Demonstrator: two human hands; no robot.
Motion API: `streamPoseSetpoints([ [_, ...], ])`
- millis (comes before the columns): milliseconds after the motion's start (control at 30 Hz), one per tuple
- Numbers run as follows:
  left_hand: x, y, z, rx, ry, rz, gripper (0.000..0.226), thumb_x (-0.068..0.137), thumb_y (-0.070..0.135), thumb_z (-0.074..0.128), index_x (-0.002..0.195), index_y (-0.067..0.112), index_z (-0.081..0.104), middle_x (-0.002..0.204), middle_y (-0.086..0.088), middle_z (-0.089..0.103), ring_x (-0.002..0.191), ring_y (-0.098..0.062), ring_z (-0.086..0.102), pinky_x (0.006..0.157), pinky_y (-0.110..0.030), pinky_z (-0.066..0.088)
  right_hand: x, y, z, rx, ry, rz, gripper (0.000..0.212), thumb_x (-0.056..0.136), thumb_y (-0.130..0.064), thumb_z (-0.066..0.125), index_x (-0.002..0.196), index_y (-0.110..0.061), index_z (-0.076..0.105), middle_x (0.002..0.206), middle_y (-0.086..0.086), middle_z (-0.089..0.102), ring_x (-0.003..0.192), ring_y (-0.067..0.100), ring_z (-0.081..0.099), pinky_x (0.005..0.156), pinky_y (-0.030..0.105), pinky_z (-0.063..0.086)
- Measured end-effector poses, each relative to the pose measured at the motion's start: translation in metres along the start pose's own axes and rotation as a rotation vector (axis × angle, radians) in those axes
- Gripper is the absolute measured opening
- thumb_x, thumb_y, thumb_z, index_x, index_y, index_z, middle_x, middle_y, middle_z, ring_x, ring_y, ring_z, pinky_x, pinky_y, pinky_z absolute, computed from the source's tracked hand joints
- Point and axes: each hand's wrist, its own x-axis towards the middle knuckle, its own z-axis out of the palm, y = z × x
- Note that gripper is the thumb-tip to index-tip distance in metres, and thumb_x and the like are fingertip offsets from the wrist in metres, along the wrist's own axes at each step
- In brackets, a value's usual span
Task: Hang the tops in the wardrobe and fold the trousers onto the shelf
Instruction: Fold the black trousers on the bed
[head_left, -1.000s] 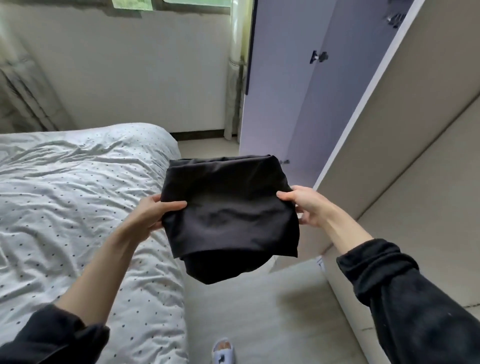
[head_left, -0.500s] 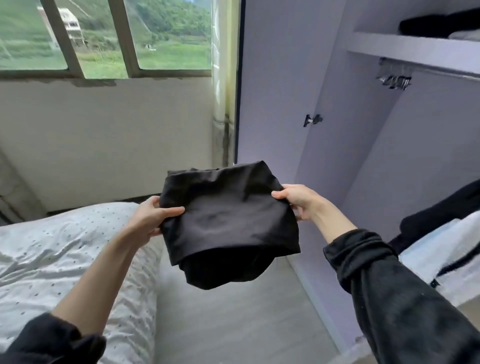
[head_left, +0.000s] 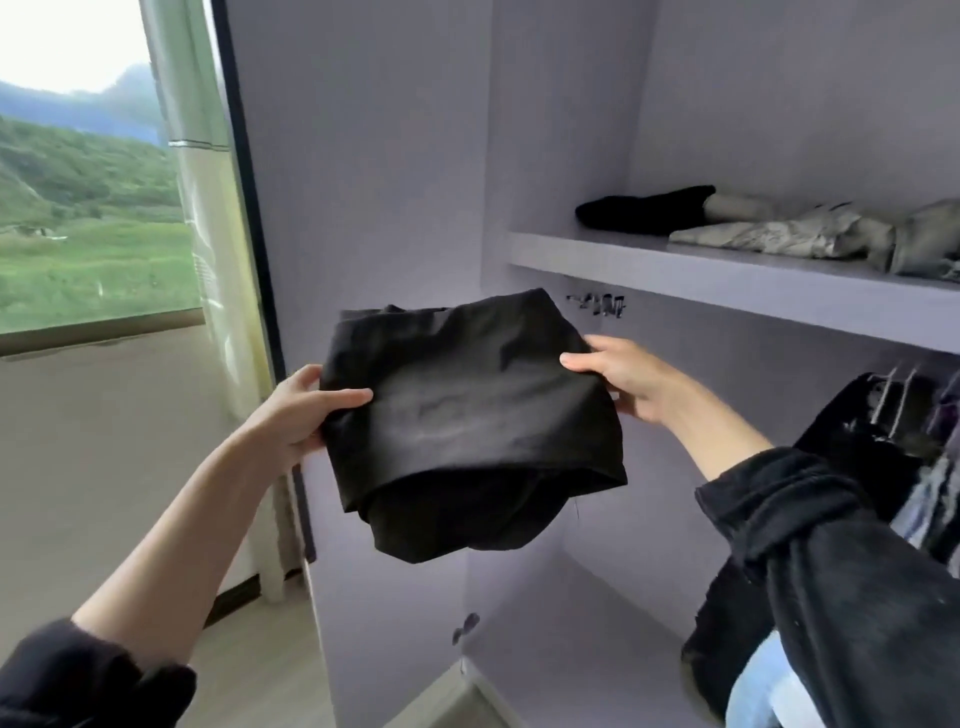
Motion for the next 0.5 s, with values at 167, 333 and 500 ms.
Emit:
streamPoseSetpoints([
  [167,0.119,0.052,0.062,-0.011,-0.245,0.086,0.049,0.079,0.007,0.072,0.123,0.014,0.052,0.114,-0.004,0.063,0.099,-0.02,0.064,0.067,-0.03,0.056,0.044,-0.033,-0.06,0.008,0.263,-0.083,0.029,0.088,-0.023,0.062,0.117,-0.027,0.063,0.114,-0.004,0.066,0.106,0.017,0.06,0.083,0.032,0.05],
  [333,0.202,0.118,0.13,0.031,-0.437,0.189,0.059,0.078,0.012,0.074,0.131,0.015,0.049,0.122,-0.004,0.061,0.107,-0.021,0.061,0.082,-0.035,0.053,0.072,-0.065,-0.111,0.074,0.461,-0.125,0.026,0.09,-0.02,0.061,0.115,-0.028,0.064,0.112,-0.005,0.068,0.104,0.015,0.061,0.08,0.029,0.05],
  [500,0.261,0.177,0.197,0.092,-0.528,0.298,0.052,0.079,0.011,0.073,0.127,0.013,0.053,0.12,-0.005,0.062,0.107,-0.022,0.061,0.082,-0.034,0.052,0.101,-0.095,-0.158,0.085,0.597,-0.146,0.019,0.091,-0.02,0.059,0.107,-0.026,0.065,0.109,-0.005,0.066,0.093,0.013,0.059,0.075,0.026,0.049],
])
